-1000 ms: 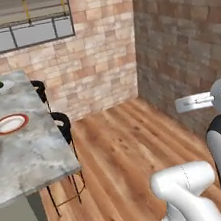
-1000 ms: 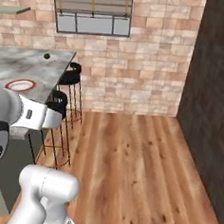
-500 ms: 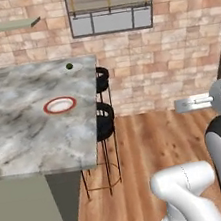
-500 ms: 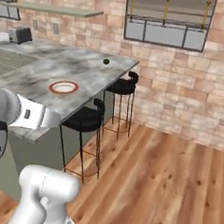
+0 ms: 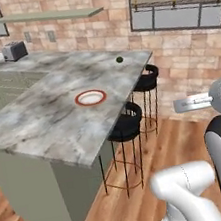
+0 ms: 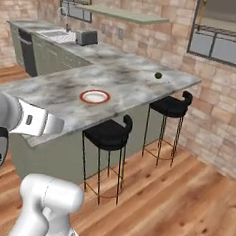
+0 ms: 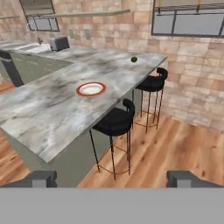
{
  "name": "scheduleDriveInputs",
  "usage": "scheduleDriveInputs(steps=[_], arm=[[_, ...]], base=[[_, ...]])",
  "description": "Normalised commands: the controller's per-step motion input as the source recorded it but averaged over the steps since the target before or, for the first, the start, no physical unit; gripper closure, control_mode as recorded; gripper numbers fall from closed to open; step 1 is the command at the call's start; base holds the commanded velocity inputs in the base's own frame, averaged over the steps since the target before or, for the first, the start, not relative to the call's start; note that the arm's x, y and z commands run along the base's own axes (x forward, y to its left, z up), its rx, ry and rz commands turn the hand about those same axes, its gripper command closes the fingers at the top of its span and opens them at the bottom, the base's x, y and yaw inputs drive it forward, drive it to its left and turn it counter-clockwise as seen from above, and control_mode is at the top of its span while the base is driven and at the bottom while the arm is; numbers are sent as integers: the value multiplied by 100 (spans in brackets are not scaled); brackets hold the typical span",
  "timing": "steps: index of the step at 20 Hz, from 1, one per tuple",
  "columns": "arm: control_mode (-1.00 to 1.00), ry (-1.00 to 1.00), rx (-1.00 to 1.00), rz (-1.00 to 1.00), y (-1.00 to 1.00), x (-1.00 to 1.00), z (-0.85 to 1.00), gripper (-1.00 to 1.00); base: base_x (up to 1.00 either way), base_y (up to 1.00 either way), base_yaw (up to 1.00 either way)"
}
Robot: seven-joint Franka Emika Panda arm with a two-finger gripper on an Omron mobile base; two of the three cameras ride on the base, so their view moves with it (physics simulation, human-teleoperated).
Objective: Transport the steak and lime to the fridge. Place the steak on the rack containing meat and place the lime on the rack containing the vegetable, ensuring meats and vegetables are on different racks.
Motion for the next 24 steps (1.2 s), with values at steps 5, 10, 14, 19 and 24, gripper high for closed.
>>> scheduleDriveInputs(steps=[5, 10, 14, 19, 24], arm=[[100, 0, 0, 0, 0, 0, 0, -100], [100, 0, 0, 0, 0, 0, 0, -100], [100, 0, 0, 0, 0, 0, 0, -100], [100, 0, 0, 0, 0, 0, 0, -100], [100, 0, 0, 0, 0, 0, 0, -100]], base=[[16, -98, 58], [10, -100, 56], [16, -100, 45], [14, -100, 38], [8, -100, 32]])
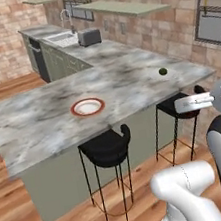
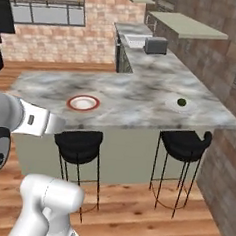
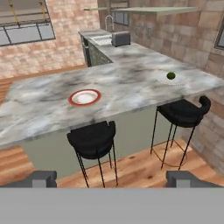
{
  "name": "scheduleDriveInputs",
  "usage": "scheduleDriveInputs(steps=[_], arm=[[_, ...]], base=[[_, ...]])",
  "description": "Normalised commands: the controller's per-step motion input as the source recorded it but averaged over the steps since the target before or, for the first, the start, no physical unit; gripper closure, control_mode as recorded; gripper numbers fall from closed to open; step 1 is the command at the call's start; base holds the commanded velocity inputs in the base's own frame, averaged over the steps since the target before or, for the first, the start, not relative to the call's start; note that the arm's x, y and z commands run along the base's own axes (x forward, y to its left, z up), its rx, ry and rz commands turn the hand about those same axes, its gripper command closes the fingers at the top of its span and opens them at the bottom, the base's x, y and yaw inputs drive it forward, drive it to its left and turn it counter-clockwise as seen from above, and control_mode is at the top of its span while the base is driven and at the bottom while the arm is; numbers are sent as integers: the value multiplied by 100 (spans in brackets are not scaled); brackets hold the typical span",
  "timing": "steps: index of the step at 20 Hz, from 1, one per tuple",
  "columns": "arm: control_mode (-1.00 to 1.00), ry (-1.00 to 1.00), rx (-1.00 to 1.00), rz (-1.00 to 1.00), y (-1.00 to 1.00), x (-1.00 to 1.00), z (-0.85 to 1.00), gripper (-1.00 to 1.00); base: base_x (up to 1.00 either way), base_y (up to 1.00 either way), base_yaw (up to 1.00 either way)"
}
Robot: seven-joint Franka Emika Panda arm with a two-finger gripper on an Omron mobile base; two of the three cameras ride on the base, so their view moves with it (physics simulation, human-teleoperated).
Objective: Transport the steak and lime to the fridge. Place the steak on the rack containing meat and place the lime on the rack containing the vegetable, ensuring meats and vegetables are on different racks.
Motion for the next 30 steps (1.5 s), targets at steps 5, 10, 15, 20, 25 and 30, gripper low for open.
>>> scheduleDriveInputs(steps=[5, 10, 15, 20, 25, 30], arm=[[100, 0, 0, 0, 0, 0, 0, -100], [100, 0, 0, 0, 0, 0, 0, -100], [100, 0, 0, 0, 0, 0, 0, -100], [100, 0, 0, 0, 0, 0, 0, -100], [100, 0, 0, 0, 0, 0, 0, -100], [100, 0, 0, 0, 0, 0, 0, -100]], base=[[4, -100, 14], [18, -99, 1], [63, -55, 6], [98, -19, 3], [100, 0, 1], [100, -8, 3]])
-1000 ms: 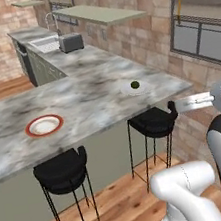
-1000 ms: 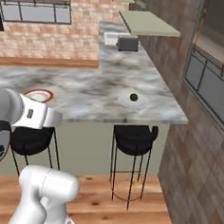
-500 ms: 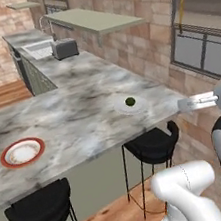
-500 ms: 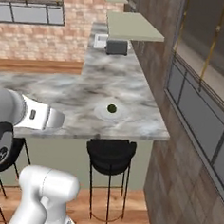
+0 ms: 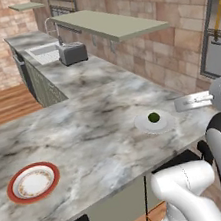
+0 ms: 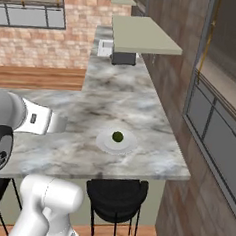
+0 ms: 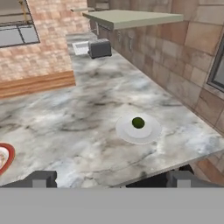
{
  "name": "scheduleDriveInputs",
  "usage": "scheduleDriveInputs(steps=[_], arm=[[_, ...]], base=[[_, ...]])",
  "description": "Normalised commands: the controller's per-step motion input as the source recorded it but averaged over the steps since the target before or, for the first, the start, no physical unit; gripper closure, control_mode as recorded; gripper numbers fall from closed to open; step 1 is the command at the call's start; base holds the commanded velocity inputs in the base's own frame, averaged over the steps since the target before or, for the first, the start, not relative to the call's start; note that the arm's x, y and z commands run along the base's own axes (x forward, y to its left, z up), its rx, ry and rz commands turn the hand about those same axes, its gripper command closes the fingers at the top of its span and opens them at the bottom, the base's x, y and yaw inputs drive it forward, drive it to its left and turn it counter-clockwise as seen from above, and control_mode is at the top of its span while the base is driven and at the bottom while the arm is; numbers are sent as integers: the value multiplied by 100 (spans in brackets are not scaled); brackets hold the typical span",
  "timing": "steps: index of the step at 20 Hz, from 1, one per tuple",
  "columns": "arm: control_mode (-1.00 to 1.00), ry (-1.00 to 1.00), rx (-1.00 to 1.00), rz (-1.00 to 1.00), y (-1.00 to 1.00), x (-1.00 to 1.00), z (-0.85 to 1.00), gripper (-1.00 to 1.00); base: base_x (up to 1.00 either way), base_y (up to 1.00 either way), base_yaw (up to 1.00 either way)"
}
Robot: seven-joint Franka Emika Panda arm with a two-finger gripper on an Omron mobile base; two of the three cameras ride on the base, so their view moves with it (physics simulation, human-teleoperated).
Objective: Transport the steak and lime to the fridge. Place the steak on the rack containing meat and place the lime on the rack containing the vegetable, ensuring meats and vegetables are on different racks.
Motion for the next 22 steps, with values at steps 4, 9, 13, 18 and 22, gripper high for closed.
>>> scheduleDriveInputs(steps=[4, 9, 13, 18, 22], arm=[[100, 0, 0, 0, 0, 0, 0, -100], [100, 0, 0, 0, 0, 0, 0, -100], [100, 0, 0, 0, 0, 0, 0, -100], [100, 0, 0, 0, 0, 0, 0, -100], [-100, 34, 0, 0, -28, 90, -42, -100]], base=[[92, -37, -9], [69, -38, -22], [58, -36, -28], [61, -19, -9], [0, 0, 0]])
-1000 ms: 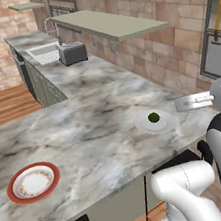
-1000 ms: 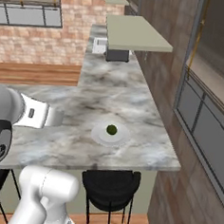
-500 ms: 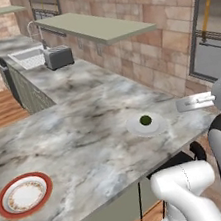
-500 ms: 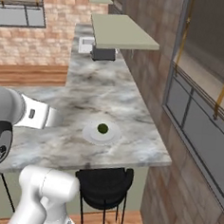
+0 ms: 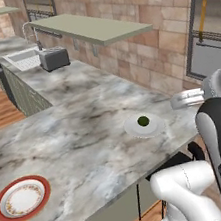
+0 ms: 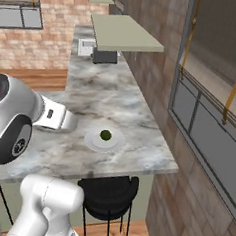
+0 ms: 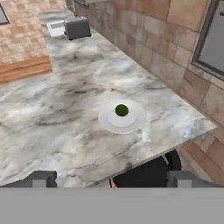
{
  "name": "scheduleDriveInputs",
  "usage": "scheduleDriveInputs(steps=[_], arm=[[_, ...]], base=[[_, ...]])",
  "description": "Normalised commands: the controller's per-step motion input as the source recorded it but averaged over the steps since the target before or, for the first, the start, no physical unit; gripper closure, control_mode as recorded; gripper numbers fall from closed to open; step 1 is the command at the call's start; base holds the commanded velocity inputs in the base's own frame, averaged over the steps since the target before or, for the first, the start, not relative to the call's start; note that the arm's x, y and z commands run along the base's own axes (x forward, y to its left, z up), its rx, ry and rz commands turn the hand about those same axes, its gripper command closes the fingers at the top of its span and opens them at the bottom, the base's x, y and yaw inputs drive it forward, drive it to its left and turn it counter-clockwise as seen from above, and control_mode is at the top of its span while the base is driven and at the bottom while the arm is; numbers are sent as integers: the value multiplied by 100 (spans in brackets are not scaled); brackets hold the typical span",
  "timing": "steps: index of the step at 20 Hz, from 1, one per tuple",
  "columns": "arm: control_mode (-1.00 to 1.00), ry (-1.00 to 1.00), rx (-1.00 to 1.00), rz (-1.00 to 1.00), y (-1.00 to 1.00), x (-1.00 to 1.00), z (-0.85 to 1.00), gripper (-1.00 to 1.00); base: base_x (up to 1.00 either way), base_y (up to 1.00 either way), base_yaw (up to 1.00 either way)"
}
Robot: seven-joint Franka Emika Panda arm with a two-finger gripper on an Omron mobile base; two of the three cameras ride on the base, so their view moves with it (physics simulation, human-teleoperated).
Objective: Transport the steak and lime to the fridge. Place the steak on the rack containing meat and place the lime on the rack containing the vegetable, ensuring meats and vegetables are on different racks.
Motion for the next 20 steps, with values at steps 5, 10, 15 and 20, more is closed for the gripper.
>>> scheduleDriveInputs(steps=[5, 10, 15, 20], arm=[[-100, 37, -3, -4, -12, 76, -53, -100], [-100, 22, -3, 0, 2, 52, -82, -100], [-100, 1, 0, 1, -9, 54, -53, -100], [-100, 0, 5, 6, -12, 64, -57, -100]], base=[[0, 0, 0], [0, 0, 0], [0, 0, 0], [0, 0, 0]])
